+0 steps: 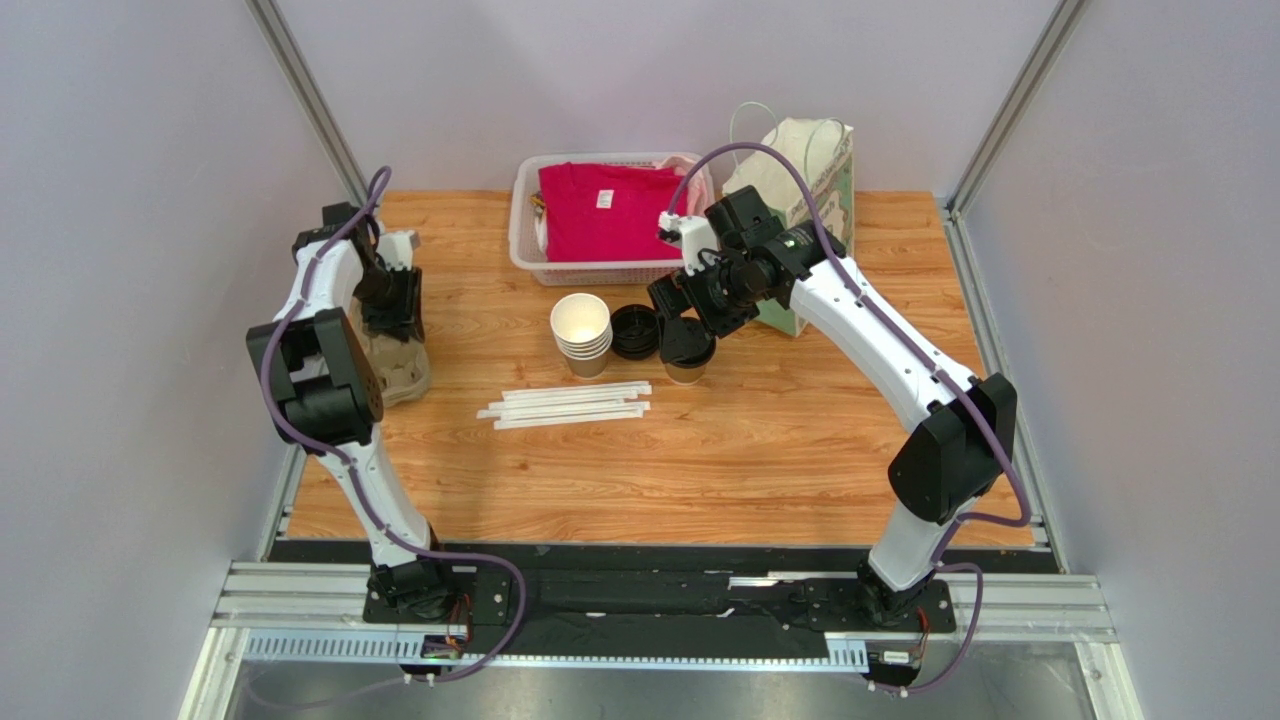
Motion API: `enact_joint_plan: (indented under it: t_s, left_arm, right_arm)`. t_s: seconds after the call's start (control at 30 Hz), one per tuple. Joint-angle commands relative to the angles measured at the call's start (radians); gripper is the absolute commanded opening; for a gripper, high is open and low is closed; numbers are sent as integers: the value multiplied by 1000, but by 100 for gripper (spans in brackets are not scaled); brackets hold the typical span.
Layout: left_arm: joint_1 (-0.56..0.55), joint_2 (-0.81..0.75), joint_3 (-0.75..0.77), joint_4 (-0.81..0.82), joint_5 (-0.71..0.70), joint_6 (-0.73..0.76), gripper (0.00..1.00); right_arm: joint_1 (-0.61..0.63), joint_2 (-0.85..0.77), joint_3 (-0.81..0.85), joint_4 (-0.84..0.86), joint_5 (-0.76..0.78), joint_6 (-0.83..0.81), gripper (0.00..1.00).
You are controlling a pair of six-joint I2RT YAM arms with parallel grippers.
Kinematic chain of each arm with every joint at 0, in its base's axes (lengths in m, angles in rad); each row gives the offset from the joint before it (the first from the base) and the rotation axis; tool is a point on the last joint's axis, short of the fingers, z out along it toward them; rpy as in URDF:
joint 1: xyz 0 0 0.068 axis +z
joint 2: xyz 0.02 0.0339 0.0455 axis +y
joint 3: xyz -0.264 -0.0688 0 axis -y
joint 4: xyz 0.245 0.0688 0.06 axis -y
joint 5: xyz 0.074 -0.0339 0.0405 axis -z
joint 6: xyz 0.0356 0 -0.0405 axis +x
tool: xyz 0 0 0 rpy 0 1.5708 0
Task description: Pack the takeout coffee
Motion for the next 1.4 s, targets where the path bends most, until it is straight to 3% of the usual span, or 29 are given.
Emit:
enact_joint_plan:
  t_s: [0.0,0.27,0.33,0.47,0.5,1.1,1.37]
  left_arm:
    - [4,-24,17,21,-8,-29,42]
    - [3,-13,5,19,-26,-24,36]
    - [4,-10,5,22,-28,-23,30]
    - [4,-13,22,3,-20,-18,2]
    - [3,-21,26,-2,-20,-18,0]
    - [3,-193,34,-19,-132,60,0]
    - [-2,-269,22,-22,-95,97,0]
  right_arm:
    - [0,-24,9,30,-18,15,100]
    - [0,-24,6,31,-18,15,100]
    - [0,-22,8,31,-16,15,100]
    - [0,-24,6,31,-15,14,100]
    - [0,-22,6,31,-16,15,100]
    - [0,-24,9,33,-33,18,100]
    - [0,-29,11,31,-27,15,100]
